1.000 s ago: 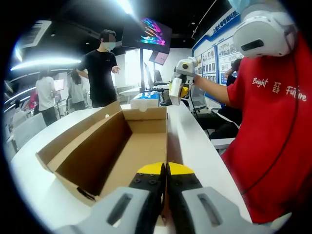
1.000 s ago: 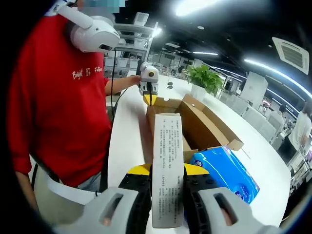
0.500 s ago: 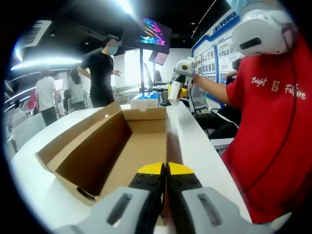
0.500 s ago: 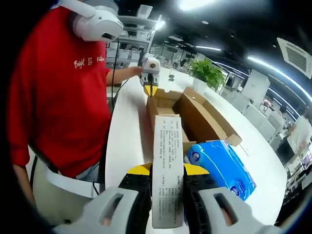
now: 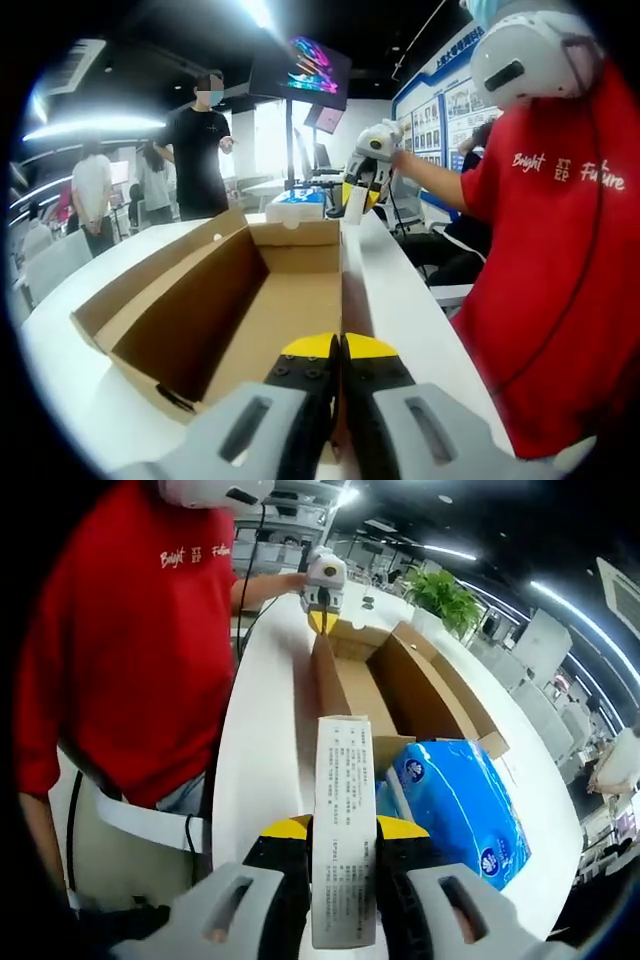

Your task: Operate the shoe box by opening the lid, removing the specified soft item, and placing it in the target area until the item is outside and the box remains undamaged.

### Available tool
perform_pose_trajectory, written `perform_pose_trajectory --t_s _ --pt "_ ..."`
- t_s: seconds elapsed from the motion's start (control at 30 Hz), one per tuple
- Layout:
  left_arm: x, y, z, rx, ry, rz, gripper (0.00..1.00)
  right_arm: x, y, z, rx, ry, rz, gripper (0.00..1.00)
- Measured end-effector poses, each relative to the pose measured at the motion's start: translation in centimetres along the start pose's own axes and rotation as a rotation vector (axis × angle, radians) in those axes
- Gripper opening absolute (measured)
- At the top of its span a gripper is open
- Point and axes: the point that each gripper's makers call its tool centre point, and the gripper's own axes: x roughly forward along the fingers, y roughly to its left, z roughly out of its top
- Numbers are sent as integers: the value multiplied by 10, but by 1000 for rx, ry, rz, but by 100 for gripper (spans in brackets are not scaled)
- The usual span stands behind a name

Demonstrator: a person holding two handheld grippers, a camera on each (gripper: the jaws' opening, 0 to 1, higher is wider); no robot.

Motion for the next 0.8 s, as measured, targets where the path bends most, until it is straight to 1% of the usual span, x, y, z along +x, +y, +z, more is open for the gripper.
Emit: perform_pose_trajectory --t_s 0.03,0.3,0.57,0.6,0.8 --pt "0 0 0 -1 1 0 1 0 1 -2 -13 25 11 21" --pt "0 0 0 -2 3 3 1 10 -2 -5 -32 57 27 21" --pt "0 0 0 -1 2 -1 1 18 8 -15 -57 114 75 21" --pt "0 0 0 0 1 0 1 18 9 -17 -66 130 82 21" --pt "0 0 0 4 -1 3 1 22 12 -25 -74 160 119 21"
